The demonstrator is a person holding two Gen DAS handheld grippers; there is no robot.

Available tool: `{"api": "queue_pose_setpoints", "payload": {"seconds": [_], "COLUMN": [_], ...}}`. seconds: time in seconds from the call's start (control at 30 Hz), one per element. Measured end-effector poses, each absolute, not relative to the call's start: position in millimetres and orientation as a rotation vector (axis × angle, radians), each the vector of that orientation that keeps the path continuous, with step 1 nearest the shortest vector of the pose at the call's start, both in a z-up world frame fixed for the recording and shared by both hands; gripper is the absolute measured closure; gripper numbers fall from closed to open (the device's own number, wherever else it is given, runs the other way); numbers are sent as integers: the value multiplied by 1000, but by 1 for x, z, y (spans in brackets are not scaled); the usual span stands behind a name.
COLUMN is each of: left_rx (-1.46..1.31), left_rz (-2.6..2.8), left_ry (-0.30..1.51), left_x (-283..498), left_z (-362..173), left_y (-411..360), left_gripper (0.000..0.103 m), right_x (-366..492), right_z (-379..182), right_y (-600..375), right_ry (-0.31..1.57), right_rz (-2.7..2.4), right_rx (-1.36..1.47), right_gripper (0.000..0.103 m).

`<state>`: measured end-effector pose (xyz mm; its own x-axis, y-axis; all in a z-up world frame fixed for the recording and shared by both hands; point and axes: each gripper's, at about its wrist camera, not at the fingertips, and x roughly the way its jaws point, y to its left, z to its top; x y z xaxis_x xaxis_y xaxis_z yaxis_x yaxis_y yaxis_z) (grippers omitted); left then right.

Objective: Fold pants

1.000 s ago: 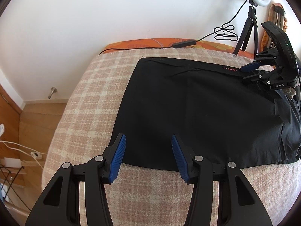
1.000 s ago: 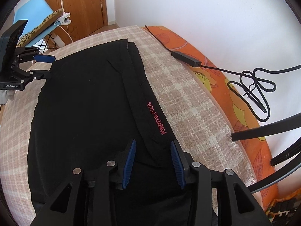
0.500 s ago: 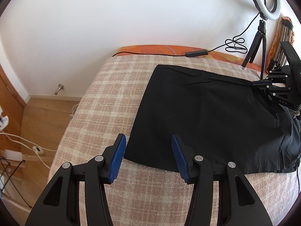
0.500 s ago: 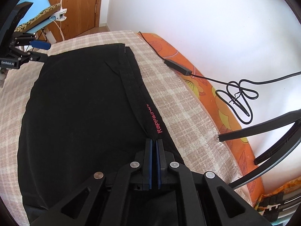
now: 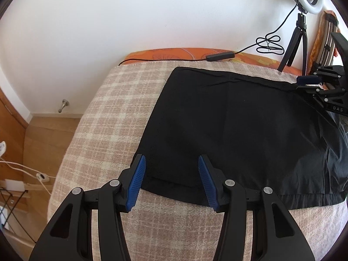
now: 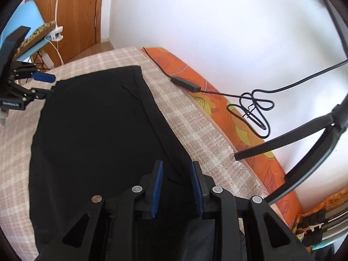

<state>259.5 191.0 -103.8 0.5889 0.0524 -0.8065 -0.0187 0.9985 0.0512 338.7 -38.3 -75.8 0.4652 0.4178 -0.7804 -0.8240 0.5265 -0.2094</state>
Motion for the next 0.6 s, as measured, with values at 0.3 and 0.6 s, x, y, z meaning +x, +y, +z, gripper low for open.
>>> {"api": "queue_pose_setpoints", "payload": {"seconds": [0.3, 0.6], "left_rx": [49, -12], "left_rz": [41, 96], "left_ry": [945, 956], "left_x": [257, 255], "left_z": [-99, -91], "left_y": [183, 204], "left_gripper": [52, 52], "right_x": [228, 160], "right_z": [-38, -97], "right_y": [-131, -160], "right_ry": [824, 944], "right_rz": [999, 893], "right_rx": [-489, -555], "right_gripper": [70, 69]}}
